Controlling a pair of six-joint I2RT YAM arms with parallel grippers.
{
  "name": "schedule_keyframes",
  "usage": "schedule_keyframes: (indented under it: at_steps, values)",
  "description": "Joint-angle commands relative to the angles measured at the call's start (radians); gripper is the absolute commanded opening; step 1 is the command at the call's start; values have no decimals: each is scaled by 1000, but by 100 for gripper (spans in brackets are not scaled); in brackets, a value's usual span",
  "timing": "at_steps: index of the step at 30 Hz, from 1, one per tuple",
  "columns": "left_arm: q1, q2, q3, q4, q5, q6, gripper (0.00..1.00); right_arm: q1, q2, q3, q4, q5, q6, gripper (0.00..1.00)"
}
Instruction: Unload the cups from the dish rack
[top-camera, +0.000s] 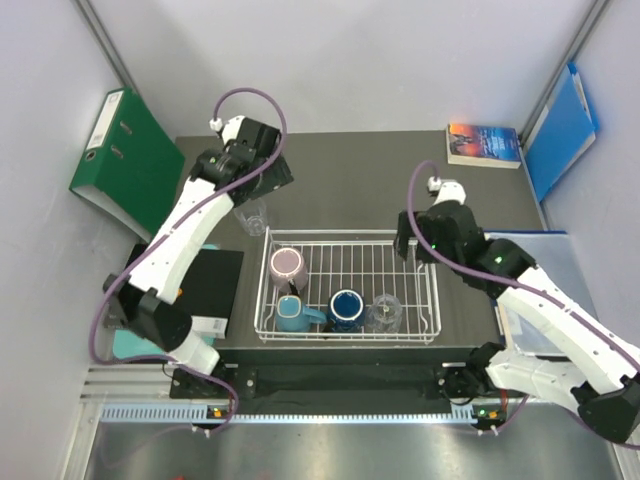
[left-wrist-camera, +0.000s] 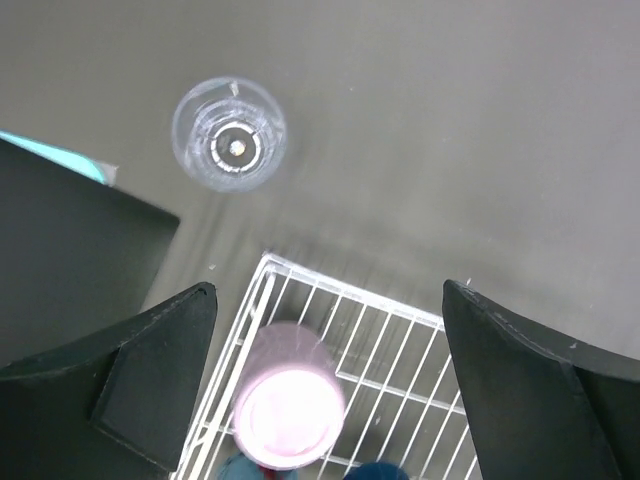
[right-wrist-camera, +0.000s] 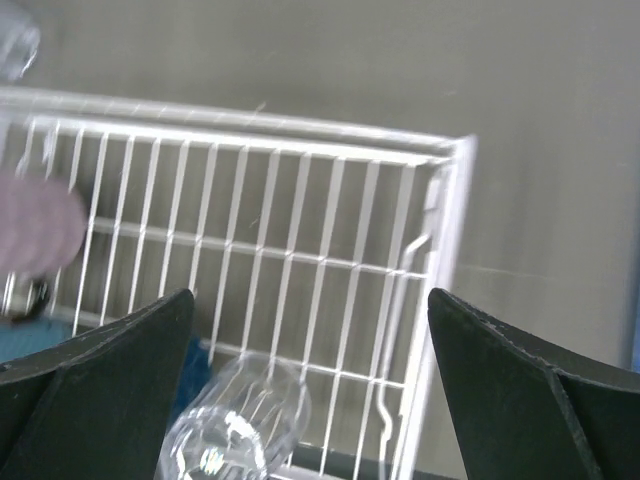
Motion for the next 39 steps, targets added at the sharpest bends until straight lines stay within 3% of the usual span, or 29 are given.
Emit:
schedule_keyframes:
  at_steps: [1,8,16,27,39]
  values:
    - [-82,-146,-113,77,-120,0,99,132,-45,-57,4,-2,27,100]
    - [-110,-327,-335,120,-141,47,99,321,27,-37,-62,119,194,100]
    - [-108,-476,-450,111,-125,75,99,537,196,78,-165,237,371,100]
    - [-110,-527,-506,118,-104,79,99,561,164,60,-200,318,546,100]
    - [-110,-482,-533,134,-78,62,99,576,49,-133,-231,272,656,100]
